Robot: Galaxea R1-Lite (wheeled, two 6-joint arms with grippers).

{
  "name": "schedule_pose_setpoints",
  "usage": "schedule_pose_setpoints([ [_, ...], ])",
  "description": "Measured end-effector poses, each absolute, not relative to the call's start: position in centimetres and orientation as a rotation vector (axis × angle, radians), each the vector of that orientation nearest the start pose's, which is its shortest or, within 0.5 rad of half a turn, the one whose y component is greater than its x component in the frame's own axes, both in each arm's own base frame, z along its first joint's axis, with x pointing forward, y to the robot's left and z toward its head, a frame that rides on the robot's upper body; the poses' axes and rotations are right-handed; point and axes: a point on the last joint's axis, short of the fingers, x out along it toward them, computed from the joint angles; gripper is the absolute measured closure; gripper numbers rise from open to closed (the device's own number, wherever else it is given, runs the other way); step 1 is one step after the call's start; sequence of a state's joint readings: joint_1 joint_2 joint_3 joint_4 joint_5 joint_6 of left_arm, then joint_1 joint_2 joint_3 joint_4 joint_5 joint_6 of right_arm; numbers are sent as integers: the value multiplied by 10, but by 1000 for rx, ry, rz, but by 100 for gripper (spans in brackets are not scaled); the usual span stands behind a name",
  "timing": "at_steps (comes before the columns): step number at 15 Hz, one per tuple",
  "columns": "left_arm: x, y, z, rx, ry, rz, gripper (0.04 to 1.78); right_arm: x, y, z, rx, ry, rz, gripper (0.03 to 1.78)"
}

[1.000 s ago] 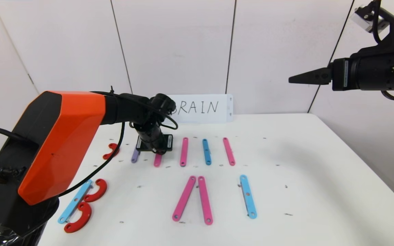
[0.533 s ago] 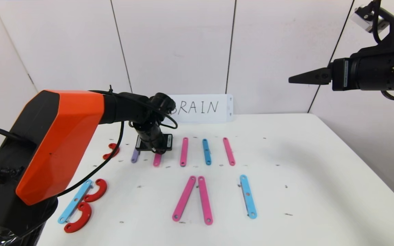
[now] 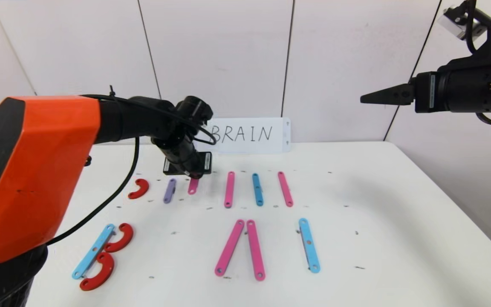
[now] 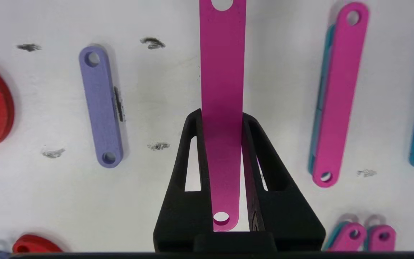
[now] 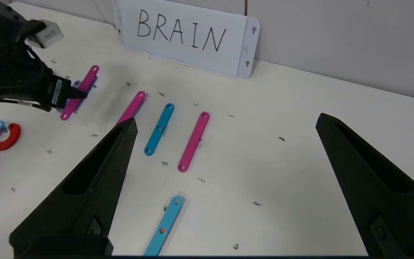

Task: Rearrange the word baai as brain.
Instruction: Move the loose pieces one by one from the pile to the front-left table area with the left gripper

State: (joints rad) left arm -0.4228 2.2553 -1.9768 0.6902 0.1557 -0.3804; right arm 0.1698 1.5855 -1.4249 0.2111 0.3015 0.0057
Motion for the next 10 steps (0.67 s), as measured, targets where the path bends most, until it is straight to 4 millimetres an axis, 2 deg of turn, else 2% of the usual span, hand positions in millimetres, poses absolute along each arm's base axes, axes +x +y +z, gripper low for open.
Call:
schedule_pose_setpoints([
  [4,378,-170,216,-89,874,-98,153,278,55,310,30,377,465,7],
  [10,338,-162,251,-73,898,-112,153,277,55,309,28,378,469,7],
])
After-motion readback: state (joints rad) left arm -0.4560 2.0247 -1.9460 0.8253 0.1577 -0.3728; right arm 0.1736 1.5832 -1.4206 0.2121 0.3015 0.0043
